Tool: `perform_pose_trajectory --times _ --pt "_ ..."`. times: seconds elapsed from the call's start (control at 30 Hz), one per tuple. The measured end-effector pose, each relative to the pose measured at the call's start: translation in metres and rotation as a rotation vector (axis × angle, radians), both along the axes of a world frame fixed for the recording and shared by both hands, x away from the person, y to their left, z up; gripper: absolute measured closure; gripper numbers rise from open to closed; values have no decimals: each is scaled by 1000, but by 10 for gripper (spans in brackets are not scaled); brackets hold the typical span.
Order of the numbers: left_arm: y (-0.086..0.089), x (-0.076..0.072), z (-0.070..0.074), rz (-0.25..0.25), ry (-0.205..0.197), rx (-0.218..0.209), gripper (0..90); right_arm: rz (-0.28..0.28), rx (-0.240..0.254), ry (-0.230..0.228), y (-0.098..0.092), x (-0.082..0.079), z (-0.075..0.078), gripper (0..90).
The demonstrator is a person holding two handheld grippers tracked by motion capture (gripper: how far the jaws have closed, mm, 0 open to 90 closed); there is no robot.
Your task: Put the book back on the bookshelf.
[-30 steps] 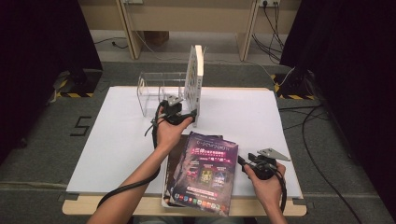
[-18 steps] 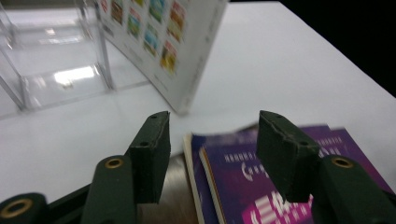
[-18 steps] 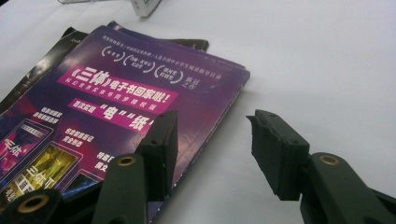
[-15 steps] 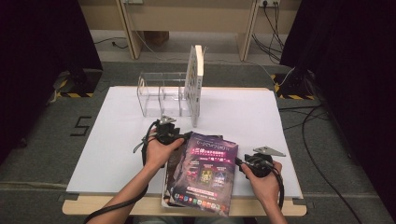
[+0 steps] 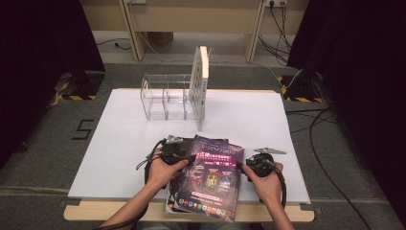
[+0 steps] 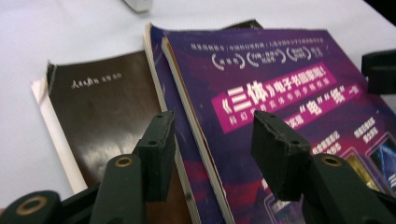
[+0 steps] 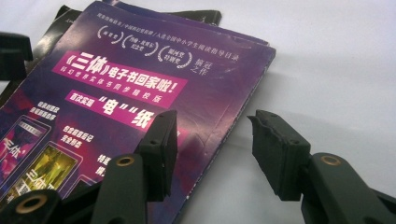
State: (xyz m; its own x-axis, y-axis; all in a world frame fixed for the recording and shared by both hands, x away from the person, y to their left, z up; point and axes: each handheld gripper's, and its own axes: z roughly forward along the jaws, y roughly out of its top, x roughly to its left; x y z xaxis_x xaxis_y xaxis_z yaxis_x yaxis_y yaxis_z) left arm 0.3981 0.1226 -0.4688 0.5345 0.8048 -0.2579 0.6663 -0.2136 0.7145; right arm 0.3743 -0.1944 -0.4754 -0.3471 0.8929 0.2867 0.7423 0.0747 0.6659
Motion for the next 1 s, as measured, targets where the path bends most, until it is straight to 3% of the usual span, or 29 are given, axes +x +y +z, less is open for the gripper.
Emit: perform_pose_trajectory --times 0.2,0.4,0.57,1.0 --pt "-1 -5 -6 -13 11 14 503 -8 32 37 1 4 -3 493" --pt "-1 -6 -7 -8 19 26 516 -4 40 43 2 9 -4 488" --pt "2 -7 -9 -2 37 11 532 -11 59 55 3 12 -5 481" --pt "2 -12 -9 -5 28 23 552 -26 91 79 3 16 -7 461"
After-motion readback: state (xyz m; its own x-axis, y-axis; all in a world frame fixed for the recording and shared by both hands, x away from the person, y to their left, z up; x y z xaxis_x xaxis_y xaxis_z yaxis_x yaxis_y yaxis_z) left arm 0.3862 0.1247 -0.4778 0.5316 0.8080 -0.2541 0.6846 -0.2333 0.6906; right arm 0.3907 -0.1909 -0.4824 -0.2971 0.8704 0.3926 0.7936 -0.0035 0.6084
